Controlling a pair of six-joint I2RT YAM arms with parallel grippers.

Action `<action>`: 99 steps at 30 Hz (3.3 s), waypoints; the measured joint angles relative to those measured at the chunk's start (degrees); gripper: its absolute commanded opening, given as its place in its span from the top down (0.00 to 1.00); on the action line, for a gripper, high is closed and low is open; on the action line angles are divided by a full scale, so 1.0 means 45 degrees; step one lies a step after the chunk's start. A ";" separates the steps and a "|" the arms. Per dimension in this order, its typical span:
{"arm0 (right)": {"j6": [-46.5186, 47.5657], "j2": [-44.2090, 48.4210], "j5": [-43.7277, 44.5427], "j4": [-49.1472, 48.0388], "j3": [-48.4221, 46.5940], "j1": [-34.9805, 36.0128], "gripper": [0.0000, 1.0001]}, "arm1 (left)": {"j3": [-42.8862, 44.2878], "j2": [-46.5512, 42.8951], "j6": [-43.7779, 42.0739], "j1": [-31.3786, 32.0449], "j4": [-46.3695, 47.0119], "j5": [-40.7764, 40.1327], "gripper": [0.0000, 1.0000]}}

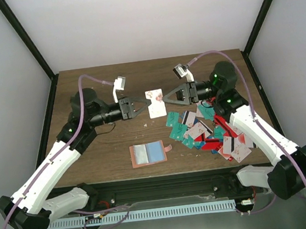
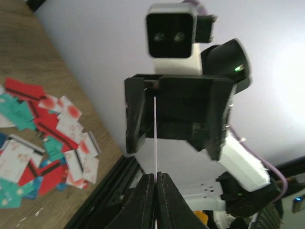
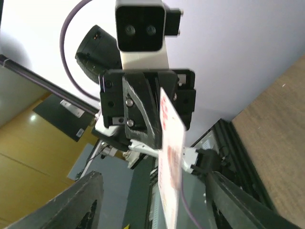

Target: Put the credit cards into the card holder

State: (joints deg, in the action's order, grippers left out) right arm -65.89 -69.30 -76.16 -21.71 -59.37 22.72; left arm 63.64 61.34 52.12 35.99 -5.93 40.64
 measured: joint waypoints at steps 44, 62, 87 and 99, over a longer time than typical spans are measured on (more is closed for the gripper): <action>0.7538 -0.3186 0.7067 1.0176 0.1710 0.1865 0.42 | -0.5989 0.1923 -0.6290 -0.4167 -0.5085 0.1273 0.96; 0.7669 -0.4488 0.6926 0.9860 0.2215 0.2579 0.54 | -0.6601 0.3123 -0.5955 -0.3711 -0.3954 0.1928 0.96; 0.8218 -0.6101 0.7038 0.9612 0.3371 0.2579 0.61 | -0.6761 0.4022 -0.5489 -0.2637 -0.3041 0.0923 0.96; 0.8495 -0.6309 0.6742 0.9418 0.3376 0.2579 0.62 | -0.7004 0.4318 -0.5187 -0.2293 -0.2545 0.0899 0.96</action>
State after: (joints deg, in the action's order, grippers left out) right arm -27.66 -97.69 -45.82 20.67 -44.18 34.33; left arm 32.12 80.77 28.77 25.67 -17.39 44.69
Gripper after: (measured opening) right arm 0.385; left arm 0.040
